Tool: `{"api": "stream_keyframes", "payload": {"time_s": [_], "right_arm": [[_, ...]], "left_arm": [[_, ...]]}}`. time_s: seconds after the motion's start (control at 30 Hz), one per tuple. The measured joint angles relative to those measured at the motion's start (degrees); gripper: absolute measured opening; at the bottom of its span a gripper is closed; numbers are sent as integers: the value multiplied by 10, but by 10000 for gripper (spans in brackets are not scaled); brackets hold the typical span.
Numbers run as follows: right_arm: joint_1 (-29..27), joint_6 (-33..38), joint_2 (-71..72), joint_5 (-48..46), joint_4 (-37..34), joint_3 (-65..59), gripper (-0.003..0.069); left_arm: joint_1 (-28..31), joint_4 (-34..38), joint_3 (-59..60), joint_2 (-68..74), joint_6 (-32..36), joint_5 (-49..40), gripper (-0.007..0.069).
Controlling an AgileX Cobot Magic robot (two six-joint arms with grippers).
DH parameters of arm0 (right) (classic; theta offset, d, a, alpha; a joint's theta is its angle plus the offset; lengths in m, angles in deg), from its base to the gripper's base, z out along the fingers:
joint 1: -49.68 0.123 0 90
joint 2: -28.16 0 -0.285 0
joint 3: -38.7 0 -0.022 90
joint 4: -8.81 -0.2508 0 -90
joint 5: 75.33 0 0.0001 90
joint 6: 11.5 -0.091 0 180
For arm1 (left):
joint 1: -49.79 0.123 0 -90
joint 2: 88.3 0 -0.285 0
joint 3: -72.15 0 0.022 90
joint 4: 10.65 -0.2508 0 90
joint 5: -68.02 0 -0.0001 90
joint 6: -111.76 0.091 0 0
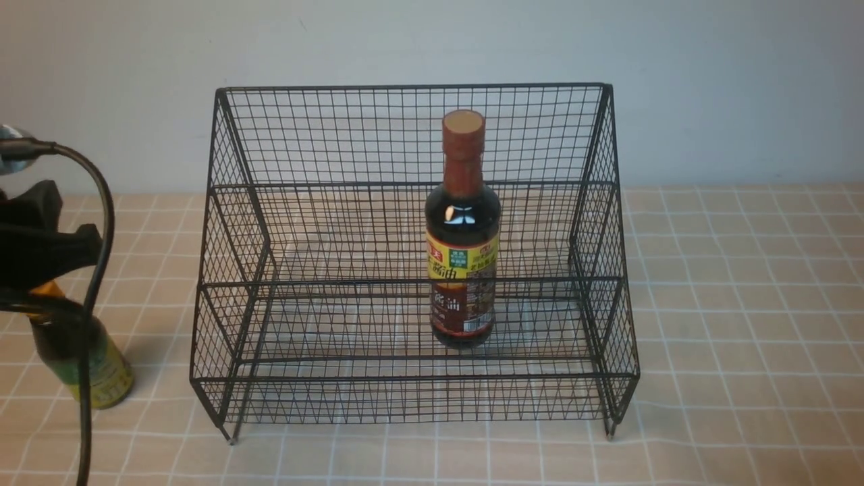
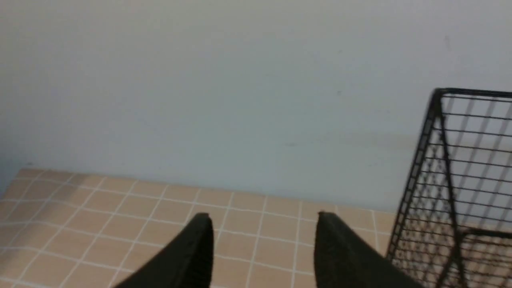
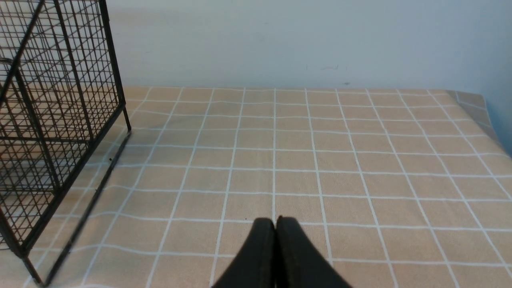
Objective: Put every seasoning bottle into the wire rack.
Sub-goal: Use the left arm to grab the condiment bottle closest to it
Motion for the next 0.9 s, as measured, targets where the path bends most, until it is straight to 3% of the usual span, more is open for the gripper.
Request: {"api": "stream_keyframes", "payload": {"time_s": [0.07, 0.1, 0.2, 0.6, 0.7, 0.83, 0.9], "right_arm": [[0, 0, 0, 0, 0, 0, -15], [0, 0, 0, 0, 0, 0, -15], [0, 0, 0, 0, 0, 0, -15], [0, 0, 0, 0, 0, 0, -15], [0, 0, 0, 0, 0, 0, -15], [0, 0, 0, 0, 0, 0, -15], [0, 0, 0, 0, 0, 0, -15]], "left_arm": [[0, 28, 0, 13, 8, 17, 413], [0, 63, 0, 32, 22, 40, 471], [0, 91, 0, 66, 31, 50, 519], [0, 99, 0, 193, 43, 54, 528], [0, 99, 0, 202, 43, 54, 493], [0, 98, -2, 206, 47, 60, 277], [0, 96, -3, 206, 51, 60, 281]]}}
